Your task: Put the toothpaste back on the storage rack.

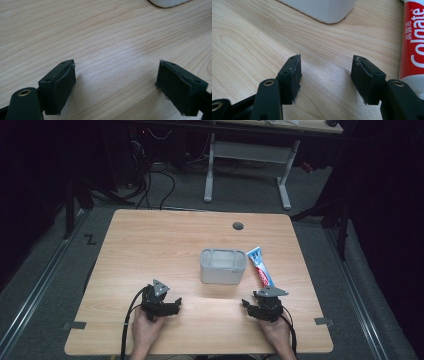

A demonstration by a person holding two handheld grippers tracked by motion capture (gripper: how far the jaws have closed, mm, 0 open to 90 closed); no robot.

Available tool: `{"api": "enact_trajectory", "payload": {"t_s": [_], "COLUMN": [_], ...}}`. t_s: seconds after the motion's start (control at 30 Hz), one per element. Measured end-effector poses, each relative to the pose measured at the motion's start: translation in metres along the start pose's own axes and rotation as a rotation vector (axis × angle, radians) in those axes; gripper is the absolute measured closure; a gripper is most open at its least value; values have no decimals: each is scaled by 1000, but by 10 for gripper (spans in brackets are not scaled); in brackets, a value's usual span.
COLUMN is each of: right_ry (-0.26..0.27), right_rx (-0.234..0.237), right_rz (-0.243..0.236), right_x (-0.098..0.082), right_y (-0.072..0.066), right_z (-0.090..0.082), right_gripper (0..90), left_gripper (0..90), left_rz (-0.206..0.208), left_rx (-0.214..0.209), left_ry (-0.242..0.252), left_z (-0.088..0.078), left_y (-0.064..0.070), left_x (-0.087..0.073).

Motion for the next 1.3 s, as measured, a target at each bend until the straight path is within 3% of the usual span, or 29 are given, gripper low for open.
{"api": "enact_trajectory", "payload": {"t_s": [0.6, 0.73, 1.13, 1.3], "right_ry": [-2, -1, 14, 17], "right_rx": [-8, -26, -39, -48], "right_rz": [17, 35, 16, 30], "right_x": [0, -1, -1, -4], "right_y": [0, -1, -1, 0], "right_z": [0, -1, -4, -8], "right_gripper": [396, 430, 481, 491], "left_gripper": [161, 161, 162, 162], "left_rz": [-1, -1, -2, -2], "left_rx": [0, -1, -1, -1], "left_ry": [0, 0, 0, 0], "left_z": [0, 0, 0, 0], "left_y": [0, 0, 0, 0], "left_x": [0, 0, 0, 0]}}
Point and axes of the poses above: each handheld gripper's, and its own axes: z roughly forward along the jaws, x roughly out of its top, y roughly to its right, the point moved 10 cm from there along z, roughly forward along the jaws
